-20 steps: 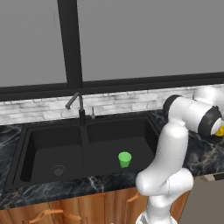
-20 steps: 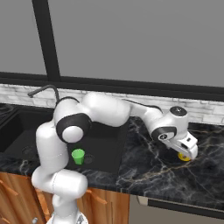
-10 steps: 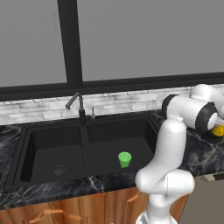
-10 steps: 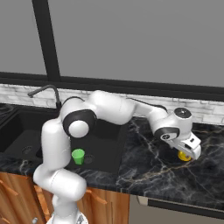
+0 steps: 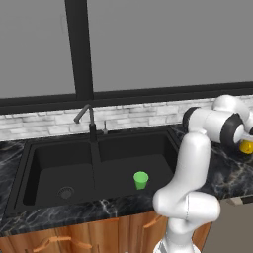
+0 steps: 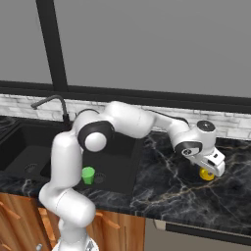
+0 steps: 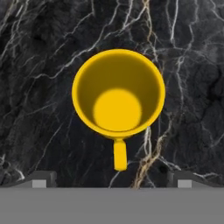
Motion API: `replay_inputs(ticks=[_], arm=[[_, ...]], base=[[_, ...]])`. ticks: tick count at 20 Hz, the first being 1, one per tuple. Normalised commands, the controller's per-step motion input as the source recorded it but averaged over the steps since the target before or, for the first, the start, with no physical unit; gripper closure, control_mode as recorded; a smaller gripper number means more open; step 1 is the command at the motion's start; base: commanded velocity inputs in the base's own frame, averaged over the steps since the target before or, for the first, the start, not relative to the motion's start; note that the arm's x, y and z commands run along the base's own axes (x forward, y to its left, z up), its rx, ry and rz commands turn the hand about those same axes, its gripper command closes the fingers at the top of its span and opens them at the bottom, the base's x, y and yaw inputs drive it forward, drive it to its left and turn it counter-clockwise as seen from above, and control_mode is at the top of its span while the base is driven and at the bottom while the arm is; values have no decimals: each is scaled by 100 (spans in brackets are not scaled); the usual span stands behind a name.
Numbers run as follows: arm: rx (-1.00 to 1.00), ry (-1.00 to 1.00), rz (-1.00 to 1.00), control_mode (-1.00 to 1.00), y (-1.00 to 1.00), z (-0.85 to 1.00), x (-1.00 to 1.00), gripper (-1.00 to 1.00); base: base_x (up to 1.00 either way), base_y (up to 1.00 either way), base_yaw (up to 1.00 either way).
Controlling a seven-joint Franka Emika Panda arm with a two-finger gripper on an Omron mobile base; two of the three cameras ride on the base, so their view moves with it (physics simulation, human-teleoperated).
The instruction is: Move any existing items from the left basin to the right basin for drying. Then move the mug from the counter to the left basin of the sink for washing.
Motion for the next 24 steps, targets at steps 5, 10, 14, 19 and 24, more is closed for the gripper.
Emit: replay_inputs(ticks=[5, 10, 14, 19, 24], arm=[[-1, 0, 0, -100, -3, -18, 17, -100], [0, 0, 0, -100, -9, -11, 6, -100], [0, 0, 0, -100, -16, -9, 1, -100], [0, 0, 0, -100, -14, -10, 7, -100], [0, 0, 0, -100, -10, -5, 5, -100]], base=[[0, 0, 0], [0, 0, 0], [0, 0, 0], [0, 0, 0], [0, 0, 0]])
